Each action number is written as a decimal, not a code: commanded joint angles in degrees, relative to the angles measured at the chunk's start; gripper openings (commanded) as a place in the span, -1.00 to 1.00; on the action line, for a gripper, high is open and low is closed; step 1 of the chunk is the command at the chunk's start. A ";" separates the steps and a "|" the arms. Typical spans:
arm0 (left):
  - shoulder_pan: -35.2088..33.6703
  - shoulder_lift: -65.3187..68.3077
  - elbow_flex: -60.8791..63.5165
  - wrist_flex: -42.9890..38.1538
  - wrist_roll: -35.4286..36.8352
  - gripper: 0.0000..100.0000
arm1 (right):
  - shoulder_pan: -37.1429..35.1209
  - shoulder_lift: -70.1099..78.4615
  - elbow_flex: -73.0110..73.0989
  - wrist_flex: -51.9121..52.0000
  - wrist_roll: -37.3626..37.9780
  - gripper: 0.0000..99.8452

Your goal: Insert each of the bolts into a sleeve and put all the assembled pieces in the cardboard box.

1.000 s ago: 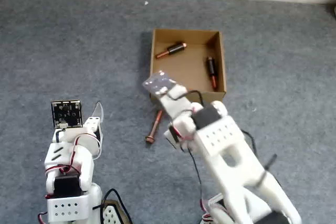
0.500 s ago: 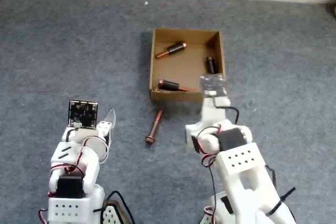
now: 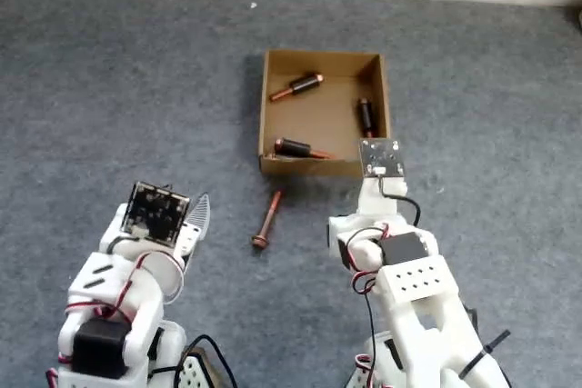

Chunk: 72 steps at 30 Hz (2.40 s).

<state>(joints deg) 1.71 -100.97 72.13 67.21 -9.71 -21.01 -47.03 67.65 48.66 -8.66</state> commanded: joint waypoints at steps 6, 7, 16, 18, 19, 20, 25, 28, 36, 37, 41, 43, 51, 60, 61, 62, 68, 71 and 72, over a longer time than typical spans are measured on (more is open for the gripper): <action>4.09 33.45 -15.96 0.18 3.16 -0.61 | 3.03 -1.63 -0.57 -1.80 -0.62 -0.99; 4.70 37.58 -17.54 0.18 4.22 -0.61 | 3.82 -1.63 -0.66 -1.80 -0.62 -0.99; 13.67 68.26 -24.04 -10.11 12.84 -0.61 | 7.87 -1.63 -0.66 -1.80 -0.88 -0.99; 15.08 74.07 -24.66 -13.89 13.10 -0.61 | 8.66 -1.63 -0.66 -1.80 -0.88 -0.99; 15.69 76.70 -25.36 -15.12 13.45 -0.61 | 9.01 -1.63 -0.66 -1.80 -0.88 -0.99; 16.04 79.25 -26.24 -16.00 13.98 -0.61 | 9.27 -1.63 -0.66 -1.80 -0.88 -0.99; 18.15 90.77 -32.31 -17.85 15.56 -0.61 | 9.45 -1.63 -0.66 -1.80 -0.88 -0.99; 18.86 96.92 -35.91 -17.76 16.26 -0.62 | 9.45 -1.63 -0.66 -1.80 -0.88 -0.99; 17.63 108.97 -43.03 -17.49 16.70 -0.68 | 9.45 -1.63 -0.66 -1.80 -0.62 -0.99; 17.63 109.05 -43.30 -17.49 16.70 -0.74 | 9.45 -1.71 -0.66 -1.80 -0.62 -0.99; 17.54 109.05 -43.38 -17.41 16.44 -0.98 | 9.45 -1.71 -0.57 -1.80 -0.62 -0.99; 17.54 109.05 -43.47 -16.70 16.62 -0.98 | 9.45 -1.71 -0.57 -1.80 -0.62 -0.99; 17.45 108.09 -48.66 -5.80 16.44 -0.99 | 9.45 -1.71 -0.57 -1.80 -0.62 -0.99; 4.62 95.52 -51.38 4.75 25.76 -0.99 | 9.45 -1.71 -0.57 -1.80 -0.62 -0.99; 2.59 94.20 -51.30 5.27 27.69 -0.99 | 9.45 -1.71 -0.57 -1.80 -0.62 -0.99; 0.92 93.23 -51.30 5.71 28.84 -0.99 | 9.45 -1.71 -0.57 -1.80 -0.62 -0.99; -1.45 91.21 -49.54 6.59 29.36 -0.99 | 9.45 -1.71 -0.57 -1.80 -0.62 -0.99; -1.63 91.12 -49.10 6.77 29.45 -0.99 | 9.45 -1.71 -0.57 -1.80 -0.62 -0.99; -1.54 91.12 -49.19 6.86 29.54 -0.98 | 9.45 -1.71 -0.57 -1.80 -0.62 -0.99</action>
<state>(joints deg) 0.84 -7.25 23.52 73.54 18.77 -12.31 -47.03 67.65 48.66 -8.84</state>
